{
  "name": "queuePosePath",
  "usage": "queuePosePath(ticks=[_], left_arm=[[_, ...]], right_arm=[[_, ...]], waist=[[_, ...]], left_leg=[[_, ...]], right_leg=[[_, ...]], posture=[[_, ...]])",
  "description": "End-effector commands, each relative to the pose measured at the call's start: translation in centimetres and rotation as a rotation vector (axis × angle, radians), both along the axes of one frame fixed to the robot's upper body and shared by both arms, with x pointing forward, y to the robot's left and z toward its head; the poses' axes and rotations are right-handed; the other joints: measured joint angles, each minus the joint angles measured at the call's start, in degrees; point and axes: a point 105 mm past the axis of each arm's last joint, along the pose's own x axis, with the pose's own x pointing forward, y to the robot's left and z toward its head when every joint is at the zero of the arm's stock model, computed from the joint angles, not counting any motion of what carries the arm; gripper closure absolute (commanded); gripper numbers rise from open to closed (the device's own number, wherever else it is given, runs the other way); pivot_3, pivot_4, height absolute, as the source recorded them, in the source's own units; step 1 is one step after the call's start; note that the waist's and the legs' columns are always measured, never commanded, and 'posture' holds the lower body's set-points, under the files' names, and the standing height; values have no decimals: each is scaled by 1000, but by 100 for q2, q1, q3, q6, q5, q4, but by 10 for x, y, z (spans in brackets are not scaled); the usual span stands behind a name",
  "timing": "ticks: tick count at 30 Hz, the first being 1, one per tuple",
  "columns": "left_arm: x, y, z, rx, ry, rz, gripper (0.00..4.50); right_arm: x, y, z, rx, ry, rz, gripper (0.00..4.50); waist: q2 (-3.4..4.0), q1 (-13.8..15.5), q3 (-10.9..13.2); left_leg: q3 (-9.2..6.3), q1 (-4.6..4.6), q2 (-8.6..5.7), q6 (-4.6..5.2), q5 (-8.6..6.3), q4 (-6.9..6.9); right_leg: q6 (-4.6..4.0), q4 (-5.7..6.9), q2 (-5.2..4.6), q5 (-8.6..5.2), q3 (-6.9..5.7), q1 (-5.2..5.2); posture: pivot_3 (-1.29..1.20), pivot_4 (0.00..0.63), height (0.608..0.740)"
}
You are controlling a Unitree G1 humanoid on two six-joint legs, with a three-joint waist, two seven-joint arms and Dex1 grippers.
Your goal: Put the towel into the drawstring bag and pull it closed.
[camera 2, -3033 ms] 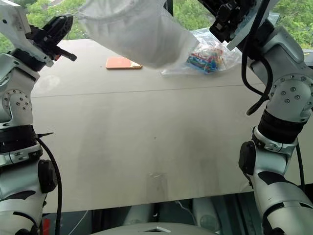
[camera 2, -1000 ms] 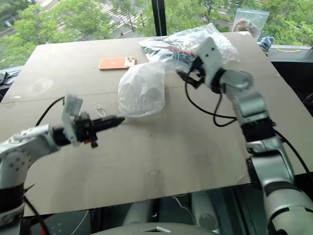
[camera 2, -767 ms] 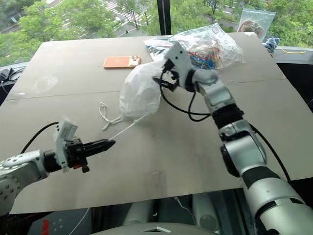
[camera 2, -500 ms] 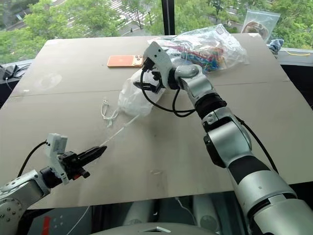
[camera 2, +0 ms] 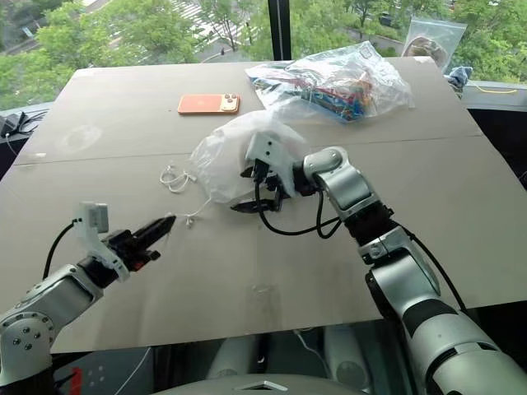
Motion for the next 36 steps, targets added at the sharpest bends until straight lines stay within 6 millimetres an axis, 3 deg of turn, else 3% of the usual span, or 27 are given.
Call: queuePosePath(ticks=[1,3,5,7,10,14,17,19,22,23,27,36], left_arm=[[-4,1,-7,44,27,-35,4500],[2,3,-5,46,9,-21,4500],[9,-1,0,22,-17,-12,4500],[16,-10,7,-32,-43,-2,4500],[32,-23,14,-162,-47,47,4500],[42,-32,18,-236,-37,82,4500],[43,-30,11,-232,-9,109,4500],[44,-17,5,-227,7,170,4500],[48,8,7,-234,-18,263,4500],[49,13,10,-246,-30,270,4500],[53,27,18,-209,-50,264,4500],[56,13,16,-150,-42,152,4500]], right_arm=[[-6,-5,62,196,-126,27,132],[26,-6,78,216,-223,-144,132],[60,-11,81,203,-253,-318,132],[86,-18,75,213,-161,-469,132],[105,-31,39,78,-113,-588,132],[102,-36,4,-16,-21,-564,132],[83,-37,-42,-158,59,-443,132],[65,-32,-59,-173,153,-322,132],[29,-25,-66,-145,280,-92,132],[16,-24,-65,-134,314,-31,132],[-36,-27,-32,18,366,135,1739],[-31,-55,56,235,201,14,1739]], waist=[[1,13,1],[6,-5,4],[2,-6,2],[2,12,2],[-8,55,-4],[-13,27,-3],[-13,-19,-3],[-13,-26,-3],[-14,-39,-5],[-16,-33,-6],[-10,14,-2],[-2,36,4]], left_leg=[[0,1,0,0,0,-2],[1,8,0,0,0,-2],[7,11,4,-8,6,-3],[12,30,7,-11,7,-3],[3,71,6,-11,7,-12],[6,72,1,-9,6,-14],[10,75,1,-9,5,-23],[10,86,3,-9,5,-41],[10,93,6,-9,5,-48],[7,95,7,-9,5,-48],[-7,90,6,-9,5,-47],[-8,86,1,-11,6,-37]], right_leg=[[0,-1,0,0,0,0],[0,0,2,-1,1,4],[-3,1,8,2,6,1],[-6,2,10,5,9,16],[-11,-15,6,3,0,73],[-7,-42,0,5,3,92],[-6,-37,-1,5,8,85],[-8,-38,3,4,8,85],[-13,-34,6,0,7,85],[-13,-34,7,0,5,85],[-13,-33,6,-2,-7,87],[-12,-30,3,-4,-9,83]], posture=[[0,150,740],[0,150,740],[0,150,740],[0,150,740],[0,150,740],[0,150,740],[0,150,740],[0,150,740],[0,150,740],[0,150,740],[0,150,740],[0,150,740]])
